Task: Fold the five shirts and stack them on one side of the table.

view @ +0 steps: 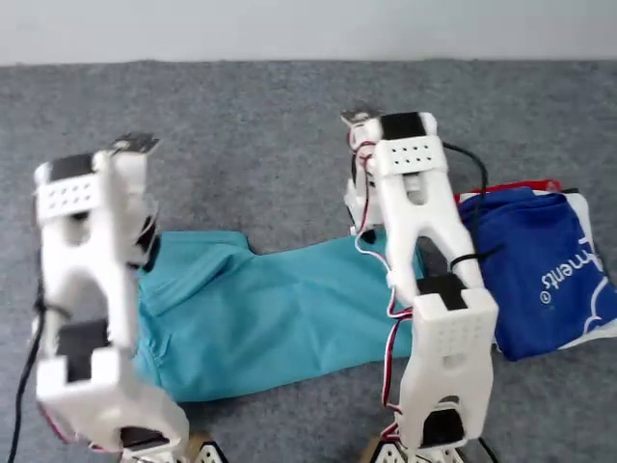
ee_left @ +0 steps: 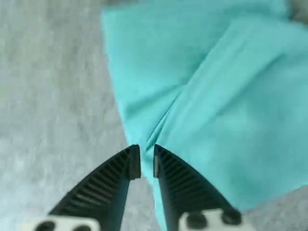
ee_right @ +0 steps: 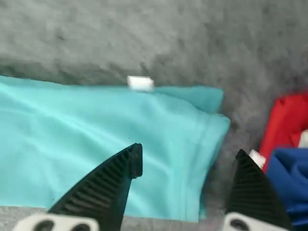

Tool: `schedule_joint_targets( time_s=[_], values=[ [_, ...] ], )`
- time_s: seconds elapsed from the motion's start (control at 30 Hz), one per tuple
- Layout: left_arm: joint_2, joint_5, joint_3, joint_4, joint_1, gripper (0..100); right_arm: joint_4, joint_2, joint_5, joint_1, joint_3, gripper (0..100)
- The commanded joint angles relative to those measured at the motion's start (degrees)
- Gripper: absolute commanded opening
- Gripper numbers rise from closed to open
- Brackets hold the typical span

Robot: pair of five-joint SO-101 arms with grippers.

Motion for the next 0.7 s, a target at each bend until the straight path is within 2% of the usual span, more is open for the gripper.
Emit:
schedule_joint_targets(
  time_s=[0.0,0.2,0.37,0.67],
  values=[
    [7.4,1.2,-14.2,2.9,5.7,6,2.3,-0.6,-0.2,2.4,1.5,29.6],
    [20.3,2.0,-25.4,2.9,12.5,6,2.3,-0.6,1.8,4.7,2.3,29.6],
    [28.7,3.5,-31.0,2.9,14.4,6,2.3,-0.6,2.0,4.7,2.4,29.6],
    [32.7,3.6,-32.9,2.9,16.4,6,2.3,-0.5,2.1,4.5,2.4,29.6]
  ],
)
